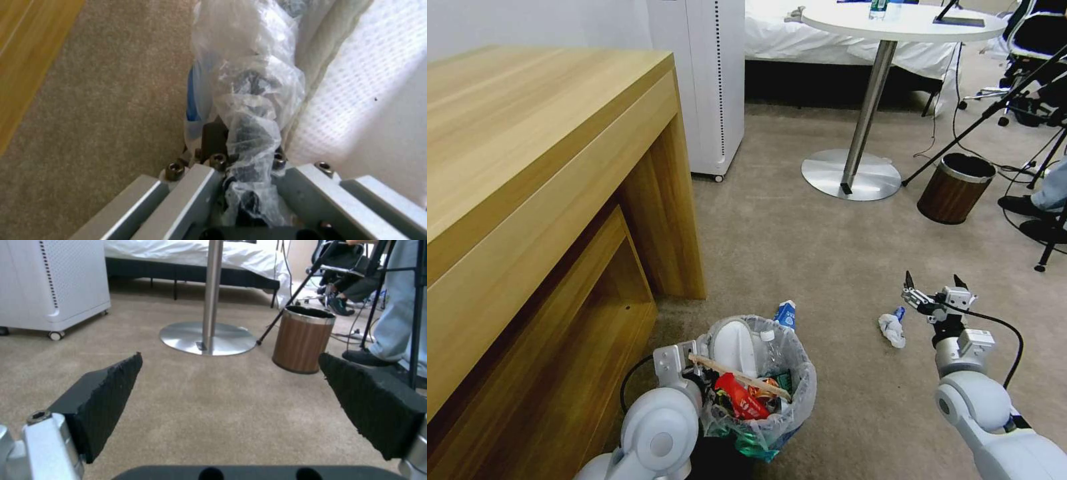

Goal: Pick up the trash bin and place the garbage on the floor into it.

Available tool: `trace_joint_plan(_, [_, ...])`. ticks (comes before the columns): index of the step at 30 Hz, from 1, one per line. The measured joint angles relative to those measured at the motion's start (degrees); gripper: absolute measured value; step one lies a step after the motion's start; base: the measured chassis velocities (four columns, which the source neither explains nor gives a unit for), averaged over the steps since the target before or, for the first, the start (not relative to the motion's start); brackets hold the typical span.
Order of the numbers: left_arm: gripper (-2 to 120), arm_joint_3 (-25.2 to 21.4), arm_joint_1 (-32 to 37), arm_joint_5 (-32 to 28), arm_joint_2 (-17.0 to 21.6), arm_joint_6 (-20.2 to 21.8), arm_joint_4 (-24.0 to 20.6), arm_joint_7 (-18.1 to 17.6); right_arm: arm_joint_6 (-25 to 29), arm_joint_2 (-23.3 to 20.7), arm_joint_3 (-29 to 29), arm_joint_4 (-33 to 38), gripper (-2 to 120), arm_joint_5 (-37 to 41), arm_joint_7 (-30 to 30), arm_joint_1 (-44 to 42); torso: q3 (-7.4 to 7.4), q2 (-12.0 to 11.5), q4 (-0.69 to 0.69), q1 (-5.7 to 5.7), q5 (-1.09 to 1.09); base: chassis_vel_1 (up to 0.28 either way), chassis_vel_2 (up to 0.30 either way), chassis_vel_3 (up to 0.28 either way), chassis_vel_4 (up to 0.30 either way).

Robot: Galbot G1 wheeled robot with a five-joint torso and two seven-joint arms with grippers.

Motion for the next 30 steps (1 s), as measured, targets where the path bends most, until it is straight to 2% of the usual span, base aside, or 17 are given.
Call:
trace_joint_plan(13, [0, -1.4, 2.6, 2.6, 0.0, 0.1, -0.4, 1.8, 2.2, -0.3, -1.2, -1.4, 100, -1.2, -1.3, 1.8, 0.00, 0.0, -0.01, 0.00, 0.00, 0.000, 0.000, 0.000, 0.000])
trace_joint_plan(30, [0, -0.7, 2.6, 3.0, -0.3, 0.4, -0.2, 1.9, 3.6, -0.2, -0.8, -1.4, 100, -0.7, -2.2, 1.6, 0.00, 0.0, -0.01, 0.00, 0.00, 0.000, 0.000, 0.000, 0.000])
